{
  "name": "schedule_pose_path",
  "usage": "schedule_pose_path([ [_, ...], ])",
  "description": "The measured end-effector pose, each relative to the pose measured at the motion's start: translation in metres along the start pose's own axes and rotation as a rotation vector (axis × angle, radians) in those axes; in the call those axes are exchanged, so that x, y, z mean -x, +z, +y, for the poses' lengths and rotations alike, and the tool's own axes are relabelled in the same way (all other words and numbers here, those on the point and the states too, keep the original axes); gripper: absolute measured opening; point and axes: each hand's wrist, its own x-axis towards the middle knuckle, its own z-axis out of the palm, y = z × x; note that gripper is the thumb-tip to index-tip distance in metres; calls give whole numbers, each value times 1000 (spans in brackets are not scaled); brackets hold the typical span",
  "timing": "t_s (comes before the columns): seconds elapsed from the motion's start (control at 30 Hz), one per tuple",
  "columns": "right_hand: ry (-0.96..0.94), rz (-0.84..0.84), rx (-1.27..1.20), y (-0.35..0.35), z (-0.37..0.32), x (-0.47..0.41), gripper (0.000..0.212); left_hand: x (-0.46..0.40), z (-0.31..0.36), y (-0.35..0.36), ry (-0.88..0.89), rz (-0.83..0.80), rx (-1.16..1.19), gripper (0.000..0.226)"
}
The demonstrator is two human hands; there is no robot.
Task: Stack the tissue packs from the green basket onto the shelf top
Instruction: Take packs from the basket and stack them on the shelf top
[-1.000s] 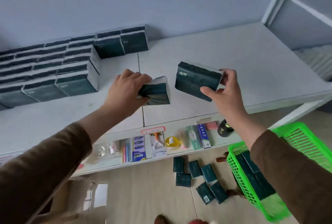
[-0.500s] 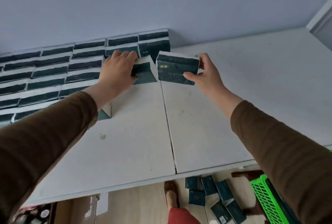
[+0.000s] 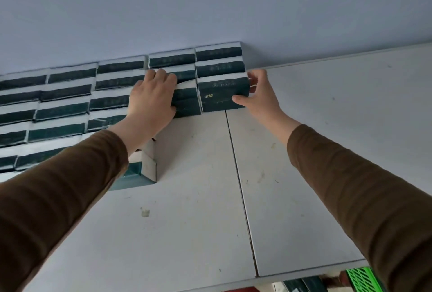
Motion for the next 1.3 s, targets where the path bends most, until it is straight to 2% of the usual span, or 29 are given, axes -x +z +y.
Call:
schedule_pose_path([
  [0.2, 9, 93, 28, 15, 1, 2, 52, -1, 0, 2, -4, 10, 9, 56],
  [0.37, 12, 37, -4, 8, 2, 12, 53, 8, 7, -6, -27, -2, 43, 66],
  [0.47, 4, 75, 27, -7, 1, 29, 55, 23, 14, -13, -18, 50, 64, 73],
  [0.6, -50, 133, 83, -34, -2, 75, 46, 52, 43, -27, 35, 143, 100, 66],
  [0.83, -132, 219, 238, -101, 6, 215, 35, 130, 150, -51, 206, 146, 203, 65],
  [1.07, -21, 373, 311, -182, 49, 387, 25, 235, 281, -61, 359, 173, 374, 60],
  [1.3, 155, 396, 353, -267, 131, 473, 18, 279, 415, -55, 552, 153, 410, 57],
])
